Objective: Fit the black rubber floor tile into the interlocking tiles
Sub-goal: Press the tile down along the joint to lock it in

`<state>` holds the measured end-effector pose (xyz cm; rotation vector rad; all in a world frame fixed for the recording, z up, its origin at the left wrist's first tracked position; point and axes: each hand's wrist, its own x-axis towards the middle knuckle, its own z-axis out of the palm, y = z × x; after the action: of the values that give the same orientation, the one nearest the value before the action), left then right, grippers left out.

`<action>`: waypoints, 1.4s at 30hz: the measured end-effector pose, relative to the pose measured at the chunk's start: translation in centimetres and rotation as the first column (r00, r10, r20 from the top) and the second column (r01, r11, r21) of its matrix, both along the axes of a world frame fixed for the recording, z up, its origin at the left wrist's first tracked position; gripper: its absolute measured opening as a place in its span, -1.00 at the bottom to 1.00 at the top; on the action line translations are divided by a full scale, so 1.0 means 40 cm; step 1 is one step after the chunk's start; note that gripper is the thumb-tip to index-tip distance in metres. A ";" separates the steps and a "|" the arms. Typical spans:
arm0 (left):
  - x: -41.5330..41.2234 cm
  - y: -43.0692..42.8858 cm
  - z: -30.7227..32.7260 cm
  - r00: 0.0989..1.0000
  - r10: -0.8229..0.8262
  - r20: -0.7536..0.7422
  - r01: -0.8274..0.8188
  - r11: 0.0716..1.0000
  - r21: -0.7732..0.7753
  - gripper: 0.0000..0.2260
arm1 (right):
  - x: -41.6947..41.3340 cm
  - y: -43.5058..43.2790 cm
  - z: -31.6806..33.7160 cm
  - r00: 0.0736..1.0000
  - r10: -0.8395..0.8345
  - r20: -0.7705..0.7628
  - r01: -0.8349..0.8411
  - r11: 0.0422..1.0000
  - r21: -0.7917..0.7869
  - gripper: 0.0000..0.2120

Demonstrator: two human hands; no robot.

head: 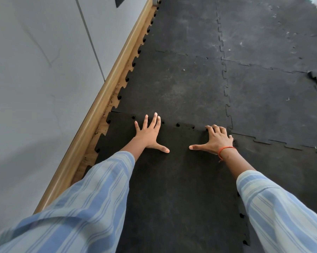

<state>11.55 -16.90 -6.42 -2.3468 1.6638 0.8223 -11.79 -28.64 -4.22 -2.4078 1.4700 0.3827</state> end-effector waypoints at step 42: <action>-0.035 0.004 -0.004 0.993 -0.093 0.074 0.089 0.994 0.058 0.19 | -0.007 0.083 -0.047 0.995 0.102 0.021 -0.102 0.995 0.017 -0.09</action>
<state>10.16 -16.74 -6.59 -2.2193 1.6817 0.7416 -12.06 -25.31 -6.12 -2.4710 1.3331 0.3918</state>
